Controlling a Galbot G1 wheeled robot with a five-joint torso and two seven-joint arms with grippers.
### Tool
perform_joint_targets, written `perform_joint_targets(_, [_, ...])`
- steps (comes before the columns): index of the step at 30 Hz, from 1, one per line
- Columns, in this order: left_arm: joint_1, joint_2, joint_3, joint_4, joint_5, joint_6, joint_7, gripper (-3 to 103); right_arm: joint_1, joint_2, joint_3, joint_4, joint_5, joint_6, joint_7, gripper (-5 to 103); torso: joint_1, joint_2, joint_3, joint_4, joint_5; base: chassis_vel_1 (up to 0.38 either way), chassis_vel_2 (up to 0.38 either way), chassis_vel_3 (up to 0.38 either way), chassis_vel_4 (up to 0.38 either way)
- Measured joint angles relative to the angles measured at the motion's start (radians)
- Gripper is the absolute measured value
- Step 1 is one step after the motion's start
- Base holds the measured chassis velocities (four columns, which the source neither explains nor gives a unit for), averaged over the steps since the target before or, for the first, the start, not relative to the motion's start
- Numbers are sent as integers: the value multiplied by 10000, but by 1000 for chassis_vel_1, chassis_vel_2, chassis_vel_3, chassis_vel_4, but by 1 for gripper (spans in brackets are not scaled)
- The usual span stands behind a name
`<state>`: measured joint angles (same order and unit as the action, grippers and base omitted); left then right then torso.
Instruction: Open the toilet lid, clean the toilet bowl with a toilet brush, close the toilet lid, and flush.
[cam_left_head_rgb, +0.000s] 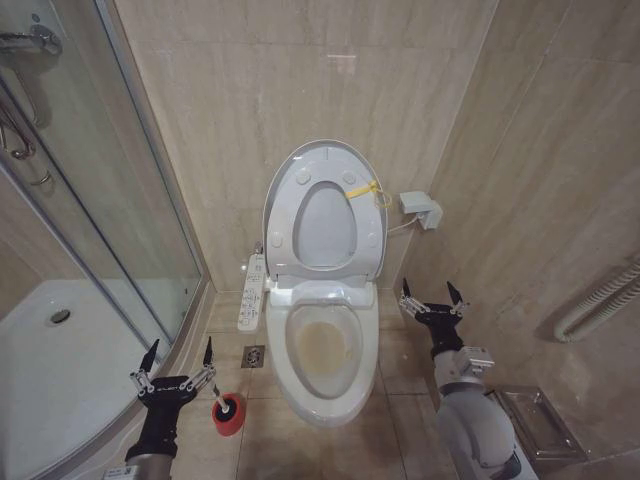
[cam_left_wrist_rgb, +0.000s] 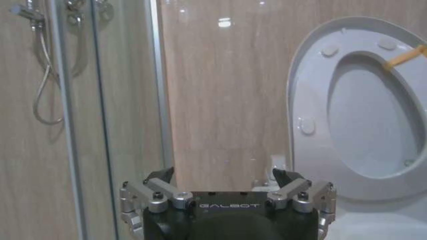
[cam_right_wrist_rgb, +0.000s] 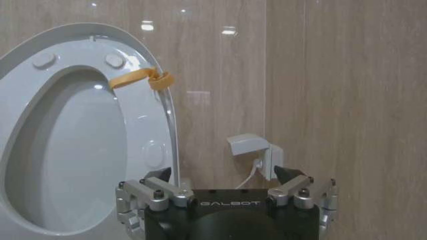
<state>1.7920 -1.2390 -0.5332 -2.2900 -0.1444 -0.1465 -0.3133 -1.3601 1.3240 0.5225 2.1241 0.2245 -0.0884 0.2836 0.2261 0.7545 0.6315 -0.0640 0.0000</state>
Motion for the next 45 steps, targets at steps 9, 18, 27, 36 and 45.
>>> perform_joint_targets(9, [76,-44,61,-81,57,27,-72,100,0,0,0,0,0,0,0,100,0,0,0,0,0,0,0,0,0])
perform_joint_targets(18, [61,135,-322,259,210,-528,4,100,0,0,0,0,0,0,0,100,0,0,0,-1,0,0,0,0,0])
perform_joint_targets(27, [-127,225,-665,622,128,-664,3,100,0,0,0,0,0,0,0,100,0,0,0,0,-1,0,0,0,0])
perform_joint_targets(36, [-38,176,-656,579,147,-824,6,100,0,0,0,0,0,0,0,100,0,0,0,0,-1,0,0,0,0])
perform_joint_targets(45, [-41,163,-599,623,285,-793,-10,100,0,0,0,0,0,0,0,100,0,0,0,0,-1,0,0,0,0])
